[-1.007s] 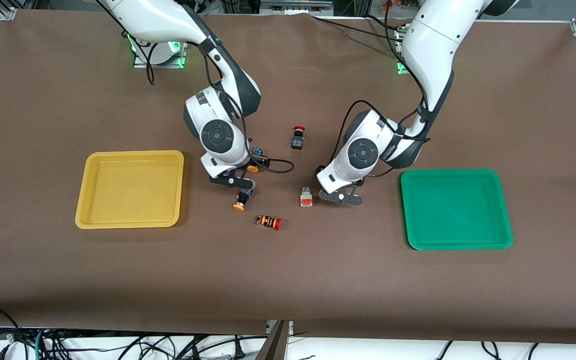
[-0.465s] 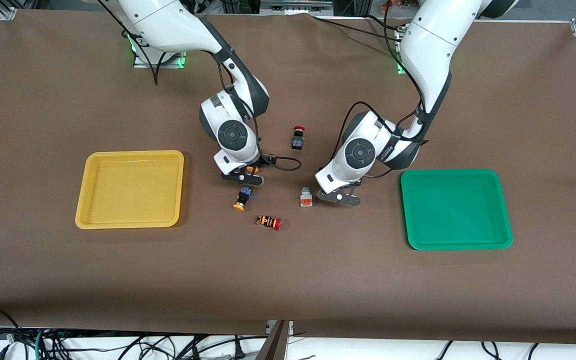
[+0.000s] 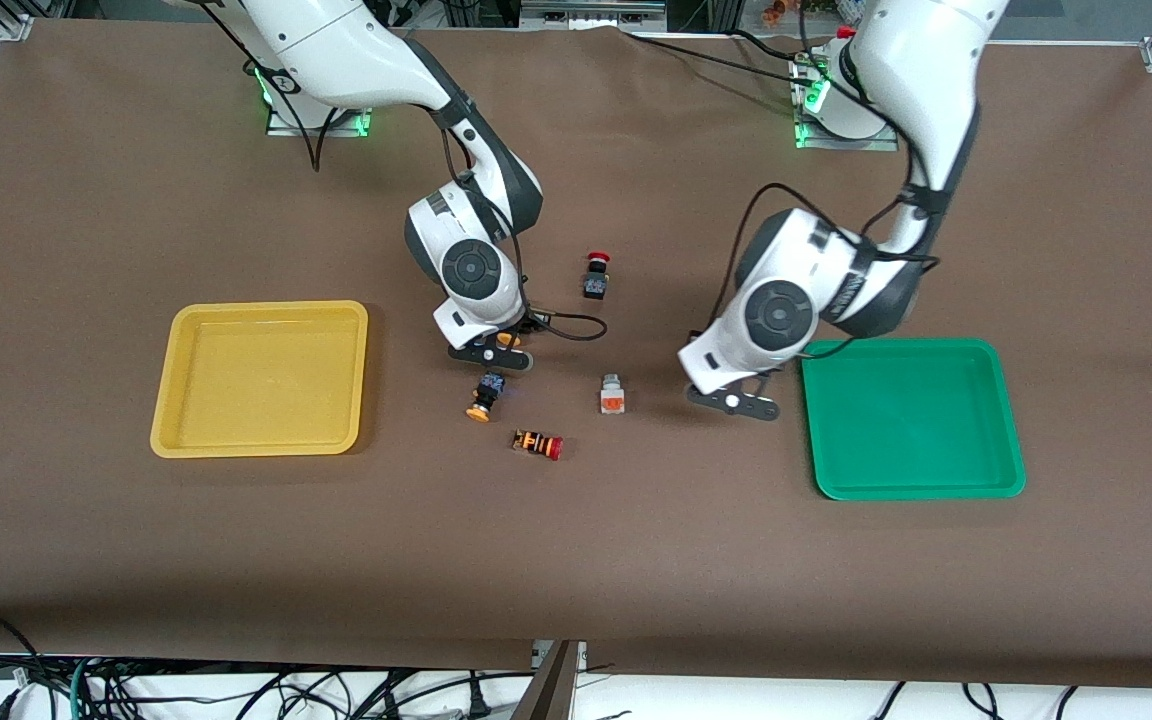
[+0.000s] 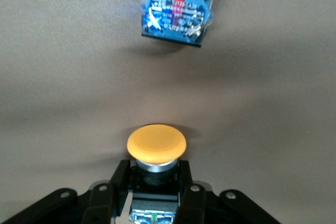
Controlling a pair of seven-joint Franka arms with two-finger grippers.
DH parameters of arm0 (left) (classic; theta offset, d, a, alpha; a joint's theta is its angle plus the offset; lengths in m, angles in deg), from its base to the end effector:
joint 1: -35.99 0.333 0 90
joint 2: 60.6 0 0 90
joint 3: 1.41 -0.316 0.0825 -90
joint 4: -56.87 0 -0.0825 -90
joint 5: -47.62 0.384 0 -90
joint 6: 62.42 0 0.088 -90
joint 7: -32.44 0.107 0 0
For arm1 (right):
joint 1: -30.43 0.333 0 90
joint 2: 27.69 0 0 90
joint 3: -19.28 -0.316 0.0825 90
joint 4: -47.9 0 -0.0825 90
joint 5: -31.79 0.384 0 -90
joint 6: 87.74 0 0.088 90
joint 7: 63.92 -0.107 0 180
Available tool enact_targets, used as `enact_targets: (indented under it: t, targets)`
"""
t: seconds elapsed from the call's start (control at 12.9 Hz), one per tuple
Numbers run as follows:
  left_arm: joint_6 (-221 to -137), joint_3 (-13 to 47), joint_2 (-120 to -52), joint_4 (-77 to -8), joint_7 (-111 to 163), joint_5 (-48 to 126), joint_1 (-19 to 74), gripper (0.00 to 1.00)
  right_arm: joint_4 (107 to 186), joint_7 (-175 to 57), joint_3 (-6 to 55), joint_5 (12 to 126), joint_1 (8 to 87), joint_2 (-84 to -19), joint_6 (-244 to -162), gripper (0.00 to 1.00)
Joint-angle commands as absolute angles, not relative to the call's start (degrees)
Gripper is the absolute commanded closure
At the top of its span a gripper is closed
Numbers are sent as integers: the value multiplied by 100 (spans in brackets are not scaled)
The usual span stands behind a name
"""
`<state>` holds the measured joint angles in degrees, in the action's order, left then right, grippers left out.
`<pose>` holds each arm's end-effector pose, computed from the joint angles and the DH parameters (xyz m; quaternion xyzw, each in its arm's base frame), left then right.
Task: Place green and yellow buttons in trays
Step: 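Carry the yellow button and white block over the yellow and green trays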
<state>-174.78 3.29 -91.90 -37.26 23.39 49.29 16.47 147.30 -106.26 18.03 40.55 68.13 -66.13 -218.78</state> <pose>0.6022 -0.2626 0.2816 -0.9844 0.1346 0.1107 0.0236 0.5078 0.4136 0.1836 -0.9927 0.0848 0.0850 0.0080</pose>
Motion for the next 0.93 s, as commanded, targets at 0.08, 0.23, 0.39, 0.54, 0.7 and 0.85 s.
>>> enact_targets:
  t: [0.08,0.23,0.39,0.54,0.7,0.85]
  targets:
    - [-17132,369,-9022,-3718,3839,5244,2463,97,14617,-9833,2207,4145,6682,-6215,-21302,100]
    - [-17167,378,-9039,-3744,4376,5578,2824,97,14555,-8779,2752,4145,6481,-6030,-20704,100]
    - [-17376,378,-9136,-3796,4781,5938,2992,95,14555,-7532,3384,4145,6322,-5986,-20369,100]
    - [-17989,378,-9486,-3928,5184,5975,3229,95,14555,-6084,3860,4145,5711,-6029,-20323,100]
    - [-18361,378,-9584,-4112,5231,5984,3378,94,14564,-5638,3862,4119,5181,-6091,-20376,100]
    - [-18353,386,-9585,-4104,5170,5993,3362,26,14581,-5584,3870,4093,4829,-6223,-20402,99]
